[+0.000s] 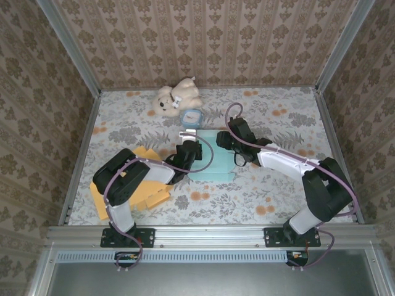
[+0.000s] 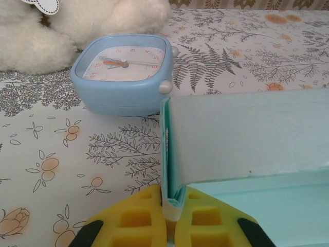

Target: Fold the paper box

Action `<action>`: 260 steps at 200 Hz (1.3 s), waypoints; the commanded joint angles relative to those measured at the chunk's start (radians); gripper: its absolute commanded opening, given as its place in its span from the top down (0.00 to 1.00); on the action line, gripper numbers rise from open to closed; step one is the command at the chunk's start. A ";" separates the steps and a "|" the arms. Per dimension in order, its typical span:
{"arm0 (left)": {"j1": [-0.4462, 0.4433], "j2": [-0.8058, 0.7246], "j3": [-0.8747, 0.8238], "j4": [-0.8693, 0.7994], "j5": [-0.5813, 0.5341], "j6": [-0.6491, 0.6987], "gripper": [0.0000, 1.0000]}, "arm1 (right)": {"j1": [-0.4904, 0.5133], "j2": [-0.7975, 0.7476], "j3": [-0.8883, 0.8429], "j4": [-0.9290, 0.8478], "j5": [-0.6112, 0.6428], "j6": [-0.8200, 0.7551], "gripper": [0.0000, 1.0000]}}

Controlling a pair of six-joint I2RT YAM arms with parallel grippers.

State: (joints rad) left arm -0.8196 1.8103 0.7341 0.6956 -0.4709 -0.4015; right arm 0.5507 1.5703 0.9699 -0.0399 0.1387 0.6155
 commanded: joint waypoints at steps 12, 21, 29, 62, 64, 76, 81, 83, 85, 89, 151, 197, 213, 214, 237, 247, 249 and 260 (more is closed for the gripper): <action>-0.019 -0.025 0.005 -0.035 -0.003 -0.027 1.00 | -0.007 0.051 0.001 0.177 -0.187 0.047 0.48; -0.024 -0.024 0.008 -0.035 -0.003 -0.027 1.00 | -0.015 0.059 -0.017 0.245 -0.235 0.066 0.48; -0.027 -0.023 0.010 -0.038 -0.003 -0.027 1.00 | -0.024 0.061 -0.034 0.296 -0.260 0.086 0.48; -0.028 -0.030 0.017 -0.065 -0.006 -0.039 1.00 | -0.052 0.049 -0.100 0.372 -0.246 0.073 0.48; -0.027 -0.031 0.018 -0.069 -0.008 -0.039 1.00 | -0.053 0.046 -0.103 0.373 -0.245 0.065 0.48; -0.027 -0.034 0.024 -0.086 -0.014 -0.040 1.00 | -0.054 0.035 -0.130 0.381 -0.219 0.026 0.48; -0.027 -0.033 0.026 -0.091 -0.017 -0.040 1.00 | -0.053 0.029 -0.145 0.390 -0.209 0.012 0.48; -0.026 -0.033 0.027 -0.095 -0.018 -0.039 1.00 | -0.054 0.026 -0.153 0.393 -0.206 0.005 0.48; -0.026 -0.034 0.029 -0.096 -0.019 -0.041 1.00 | -0.054 0.024 -0.159 0.397 -0.201 -0.001 0.48; -0.026 -0.035 0.031 -0.101 -0.020 -0.040 1.00 | -0.053 0.020 -0.172 0.405 -0.193 -0.012 0.48; -0.026 -0.031 0.037 -0.120 -0.021 -0.040 1.00 | -0.083 -0.021 -0.298 0.410 -0.067 -0.117 0.46; -0.030 -0.033 0.051 -0.145 -0.027 -0.034 1.00 | -0.124 -0.003 -0.329 0.446 -0.038 -0.118 0.44; -0.030 -0.029 0.052 -0.146 -0.028 -0.033 1.00 | -0.138 0.010 -0.326 0.455 -0.038 -0.117 0.44; -0.031 -0.030 0.052 -0.146 -0.028 -0.033 1.00 | -0.139 0.011 -0.326 0.455 -0.038 -0.117 0.44; -0.033 -0.032 0.051 -0.146 -0.028 -0.030 1.00 | -0.151 0.038 -0.314 0.463 -0.045 -0.118 0.43; -0.035 -0.034 0.050 -0.146 -0.027 -0.029 1.00 | -0.153 0.052 -0.309 0.466 -0.048 -0.116 0.43; -0.035 -0.034 0.051 -0.147 -0.026 -0.028 1.00 | -0.152 0.054 -0.308 0.467 -0.048 -0.115 0.43; -0.034 -0.035 0.052 -0.150 -0.026 -0.029 1.00 | -0.152 0.070 -0.304 0.475 -0.049 -0.115 0.43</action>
State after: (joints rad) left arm -0.8440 1.7973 0.7742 0.5919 -0.4984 -0.4267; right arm 0.4026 1.6001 0.6495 0.4004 0.0734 0.5179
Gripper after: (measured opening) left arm 0.070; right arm 0.566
